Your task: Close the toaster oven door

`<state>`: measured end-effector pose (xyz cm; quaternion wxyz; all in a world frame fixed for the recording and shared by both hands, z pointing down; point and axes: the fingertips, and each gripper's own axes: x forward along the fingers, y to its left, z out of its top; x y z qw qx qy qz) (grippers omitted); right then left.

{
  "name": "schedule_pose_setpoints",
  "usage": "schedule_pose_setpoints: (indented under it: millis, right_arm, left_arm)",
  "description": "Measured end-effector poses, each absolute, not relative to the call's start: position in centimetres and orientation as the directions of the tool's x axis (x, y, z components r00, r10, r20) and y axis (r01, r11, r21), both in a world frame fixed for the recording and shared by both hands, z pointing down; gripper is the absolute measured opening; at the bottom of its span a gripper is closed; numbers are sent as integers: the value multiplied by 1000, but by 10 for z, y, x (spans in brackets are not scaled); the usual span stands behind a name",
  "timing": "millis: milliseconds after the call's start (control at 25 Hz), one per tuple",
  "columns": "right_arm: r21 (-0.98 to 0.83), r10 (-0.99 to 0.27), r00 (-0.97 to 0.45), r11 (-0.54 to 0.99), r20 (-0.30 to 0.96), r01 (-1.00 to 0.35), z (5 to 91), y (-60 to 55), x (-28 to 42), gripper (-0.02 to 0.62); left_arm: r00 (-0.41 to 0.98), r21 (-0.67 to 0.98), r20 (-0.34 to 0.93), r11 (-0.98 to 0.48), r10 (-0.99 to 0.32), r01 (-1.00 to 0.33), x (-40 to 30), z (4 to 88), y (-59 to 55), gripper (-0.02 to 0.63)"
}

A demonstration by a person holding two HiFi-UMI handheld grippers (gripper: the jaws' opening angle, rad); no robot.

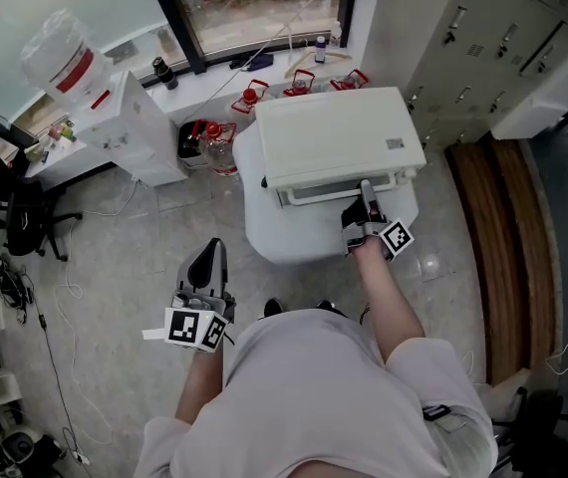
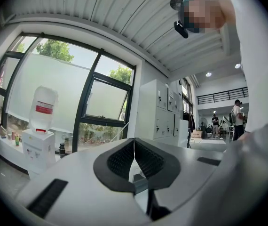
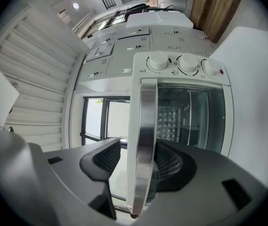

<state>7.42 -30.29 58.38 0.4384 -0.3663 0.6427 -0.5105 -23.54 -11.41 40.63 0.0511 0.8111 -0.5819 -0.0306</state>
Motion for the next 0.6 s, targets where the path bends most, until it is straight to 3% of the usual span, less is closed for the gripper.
schedule_pose_setpoints:
  millis: [440,600]
  right_arm:
    - [-980,-934,-326,182,-148,-76,581,-295,82,264]
    - [-967,-925,-363,185,-111,-176,581,-287,87,264]
  left_arm:
    - [337,127,3,-334,-942,-934,-239,406,-109,20]
    - [350,132,0,-347,-937,-928,-234,408,-107,20]
